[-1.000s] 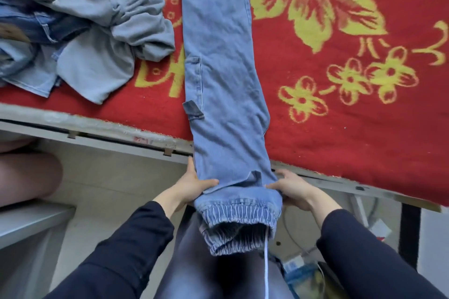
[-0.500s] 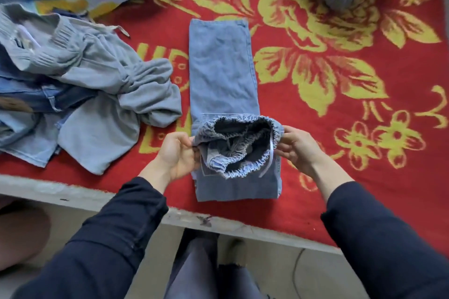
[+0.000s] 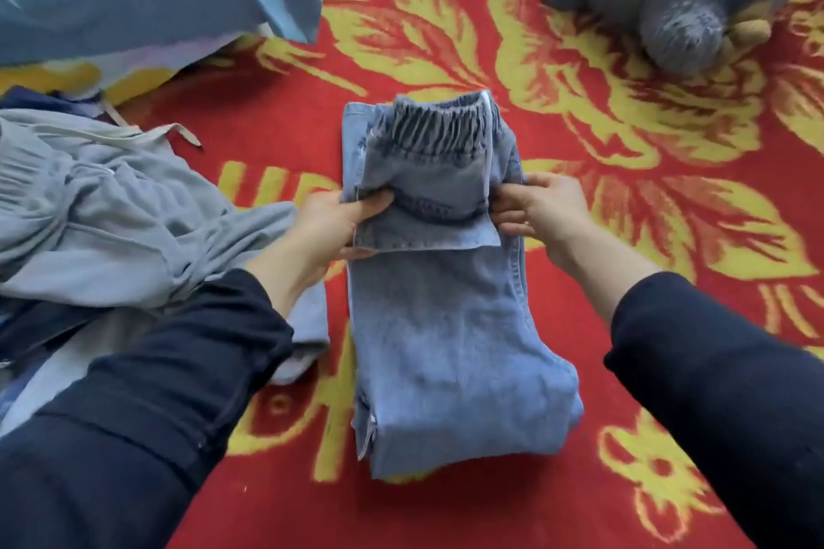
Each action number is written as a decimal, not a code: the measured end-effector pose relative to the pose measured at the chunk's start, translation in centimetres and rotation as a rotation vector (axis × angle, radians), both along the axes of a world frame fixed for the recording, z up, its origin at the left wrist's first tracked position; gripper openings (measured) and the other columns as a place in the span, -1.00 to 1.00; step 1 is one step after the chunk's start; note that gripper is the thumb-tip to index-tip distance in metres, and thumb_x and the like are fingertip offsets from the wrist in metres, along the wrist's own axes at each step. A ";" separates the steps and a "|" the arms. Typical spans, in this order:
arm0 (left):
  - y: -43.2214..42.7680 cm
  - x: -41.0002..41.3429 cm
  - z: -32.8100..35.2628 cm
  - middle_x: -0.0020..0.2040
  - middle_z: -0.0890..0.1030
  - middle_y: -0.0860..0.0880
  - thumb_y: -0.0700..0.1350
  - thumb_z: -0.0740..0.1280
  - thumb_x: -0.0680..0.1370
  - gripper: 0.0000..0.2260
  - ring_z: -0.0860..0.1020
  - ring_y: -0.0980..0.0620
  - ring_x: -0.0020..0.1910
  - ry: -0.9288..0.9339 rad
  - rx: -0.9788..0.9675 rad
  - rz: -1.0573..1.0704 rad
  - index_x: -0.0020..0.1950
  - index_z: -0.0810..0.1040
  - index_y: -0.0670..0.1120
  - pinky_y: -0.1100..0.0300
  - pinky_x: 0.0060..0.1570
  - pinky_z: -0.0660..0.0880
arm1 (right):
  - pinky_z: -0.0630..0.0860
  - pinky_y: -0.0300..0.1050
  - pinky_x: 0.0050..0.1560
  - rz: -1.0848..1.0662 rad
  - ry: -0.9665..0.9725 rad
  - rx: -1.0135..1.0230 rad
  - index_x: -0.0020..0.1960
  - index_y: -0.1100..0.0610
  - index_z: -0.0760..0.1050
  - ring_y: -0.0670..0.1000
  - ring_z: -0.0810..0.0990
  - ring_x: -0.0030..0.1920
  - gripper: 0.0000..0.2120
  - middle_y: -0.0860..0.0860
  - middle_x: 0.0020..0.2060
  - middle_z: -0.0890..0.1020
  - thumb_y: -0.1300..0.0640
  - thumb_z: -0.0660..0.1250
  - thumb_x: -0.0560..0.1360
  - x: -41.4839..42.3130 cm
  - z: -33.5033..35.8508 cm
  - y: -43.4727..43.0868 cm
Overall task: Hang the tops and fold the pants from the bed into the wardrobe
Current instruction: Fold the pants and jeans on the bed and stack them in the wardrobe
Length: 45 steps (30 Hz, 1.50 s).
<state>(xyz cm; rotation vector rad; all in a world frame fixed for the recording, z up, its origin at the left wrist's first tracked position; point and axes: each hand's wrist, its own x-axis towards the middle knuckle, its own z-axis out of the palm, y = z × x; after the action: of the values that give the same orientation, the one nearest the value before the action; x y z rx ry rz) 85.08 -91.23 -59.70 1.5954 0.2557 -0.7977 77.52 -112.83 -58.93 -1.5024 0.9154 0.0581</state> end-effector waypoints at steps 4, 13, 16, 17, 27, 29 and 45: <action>-2.2 5.1 -2.9 -0.19 0.68 0.07 -0.10 0.40 0.53 -0.86 0.63 0.14 -0.24 -0.097 -0.061 0.086 0.06 0.56 -0.06 0.26 -0.37 0.55 | 0.58 -0.17 -0.20 0.001 -0.106 -0.038 0.15 0.17 0.46 -0.04 0.63 -0.24 -0.71 0.09 -0.15 0.63 0.21 0.43 0.48 5.4 -2.2 -1.8; 0.7 -6.7 -12.7 0.56 -0.32 -0.02 0.21 0.23 0.55 -0.30 -0.31 -0.05 0.53 -0.523 0.649 -0.570 0.53 -0.17 0.27 -0.03 0.51 -0.16 | -0.06 0.08 0.51 0.866 0.273 -0.811 0.57 -0.14 -0.08 -0.02 -0.16 0.56 -0.39 -0.06 0.57 -0.09 -0.18 0.09 0.60 -5.0 -11.9 2.3; 0.9 -8.3 -12.2 0.54 -0.35 -0.08 0.15 0.29 0.55 -0.27 -0.31 -0.06 0.53 -0.427 0.564 -0.463 0.51 -0.17 0.31 0.03 0.48 -0.17 | -0.09 0.08 0.50 0.857 0.309 -0.885 0.56 -0.17 -0.10 -0.02 -0.20 0.56 -0.43 -0.09 0.57 -0.14 -0.19 0.02 0.62 -8.7 -11.9 2.7; 0.9 -8.7 -11.6 0.54 -0.33 -0.11 0.15 0.31 0.53 -0.25 -0.28 -0.07 0.53 -0.394 0.557 -0.472 0.51 -0.16 0.32 0.03 0.48 -0.16 | -0.10 0.09 0.50 0.893 0.336 -0.919 0.56 -0.17 -0.11 0.01 -0.20 0.56 -0.45 -0.08 0.57 -0.15 -0.19 -0.02 0.63 -9.8 -11.9 2.6; 5.6 -18.7 -9.9 0.53 0.23 -0.12 0.17 0.13 0.49 -0.41 0.10 -0.09 0.53 -1.003 0.838 -0.996 0.46 0.38 -0.06 -0.18 0.41 0.08 | 0.13 0.15 0.45 1.305 0.092 -1.194 0.47 0.24 0.31 0.15 0.23 0.49 -0.39 0.15 0.46 0.34 -0.03 0.14 0.49 -22.0 -10.5 2.5; 6.3 -19.9 -10.2 0.51 0.25 -0.19 0.23 0.22 0.38 -0.23 0.10 -0.08 0.53 -1.057 0.831 -1.077 0.46 0.34 -0.23 -0.12 0.46 0.03 | 0.08 0.10 0.48 1.367 0.094 -1.126 0.49 0.31 0.23 0.19 0.16 0.51 -0.22 0.21 0.49 0.26 -0.09 0.25 0.39 -22.9 -10.6 3.0; 3.9 -19.8 -5.2 0.36 0.43 -0.26 -0.09 0.24 0.53 -0.51 0.36 -0.19 0.38 -0.913 1.035 -1.496 0.42 0.31 -0.25 0.03 0.42 0.19 | 0.48 -0.02 0.09 1.339 0.253 -0.936 0.33 0.10 0.41 0.15 0.56 0.21 -0.63 0.10 0.22 0.58 0.11 0.14 0.54 -20.0 -5.6 4.1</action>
<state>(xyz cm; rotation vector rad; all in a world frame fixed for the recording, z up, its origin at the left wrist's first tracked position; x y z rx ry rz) 65.32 -87.33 -64.88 2.9055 -1.6087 -0.8959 57.49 -108.76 -64.51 -2.8042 -0.1131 0.8999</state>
